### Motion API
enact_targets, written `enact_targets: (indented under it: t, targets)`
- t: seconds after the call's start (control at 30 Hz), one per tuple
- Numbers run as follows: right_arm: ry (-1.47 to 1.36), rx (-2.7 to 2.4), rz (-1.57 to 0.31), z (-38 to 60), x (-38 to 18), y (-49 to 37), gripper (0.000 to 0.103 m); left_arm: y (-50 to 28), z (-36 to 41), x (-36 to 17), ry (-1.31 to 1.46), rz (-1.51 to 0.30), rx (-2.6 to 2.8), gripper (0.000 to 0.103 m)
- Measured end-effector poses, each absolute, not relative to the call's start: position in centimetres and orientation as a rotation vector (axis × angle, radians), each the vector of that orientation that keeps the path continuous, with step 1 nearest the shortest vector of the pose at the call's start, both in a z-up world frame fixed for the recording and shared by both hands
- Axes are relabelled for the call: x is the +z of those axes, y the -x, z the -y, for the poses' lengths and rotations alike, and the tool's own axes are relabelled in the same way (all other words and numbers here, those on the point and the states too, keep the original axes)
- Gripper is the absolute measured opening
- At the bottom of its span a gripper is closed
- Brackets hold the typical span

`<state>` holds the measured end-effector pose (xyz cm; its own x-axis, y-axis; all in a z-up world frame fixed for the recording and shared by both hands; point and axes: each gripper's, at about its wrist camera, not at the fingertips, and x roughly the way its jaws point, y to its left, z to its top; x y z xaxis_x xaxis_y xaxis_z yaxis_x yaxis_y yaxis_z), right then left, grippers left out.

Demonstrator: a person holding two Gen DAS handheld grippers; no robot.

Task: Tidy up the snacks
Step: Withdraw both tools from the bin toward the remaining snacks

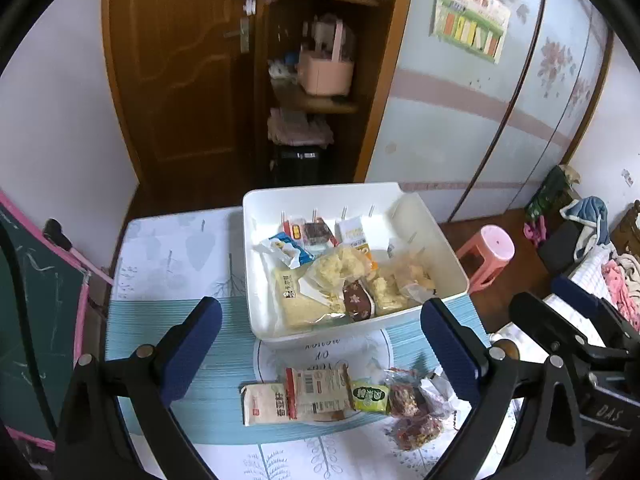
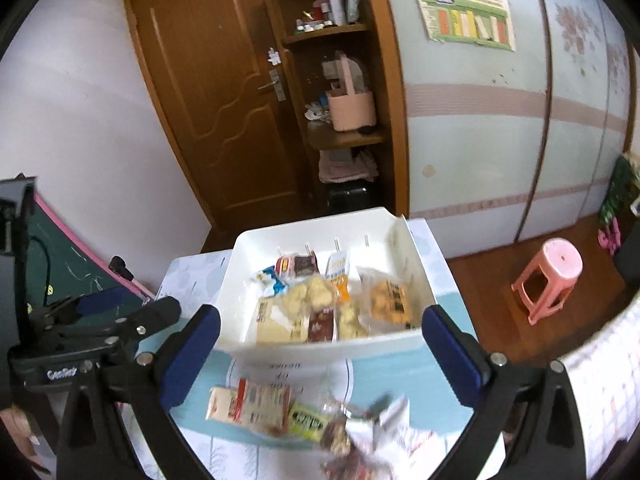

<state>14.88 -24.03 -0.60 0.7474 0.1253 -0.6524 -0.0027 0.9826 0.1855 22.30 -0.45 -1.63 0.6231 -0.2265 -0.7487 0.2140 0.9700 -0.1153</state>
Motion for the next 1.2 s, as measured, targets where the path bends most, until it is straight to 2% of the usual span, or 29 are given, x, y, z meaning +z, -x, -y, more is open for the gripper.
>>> enact_targets:
  t: [0.3,0.57,1.2]
  targets:
    - [-0.201,0.086,-0.58,25.1,1.4,-8.0,0.101,-13.9,1.9,0.8,-0.046,-0.679,-0.282,0.099]
    - [-0.113,0.072,-0.454,25.2,1.4,-2.9,0.101,-10.6,2.8,-1.6,0.018,-0.745,-0.31,0.099]
    - [-0.014,0.033,-0.599,26.4,-7.0,-1.2,0.101,-8.2,4.9,-11.0,-0.028,-0.877,-0.334,0.098]
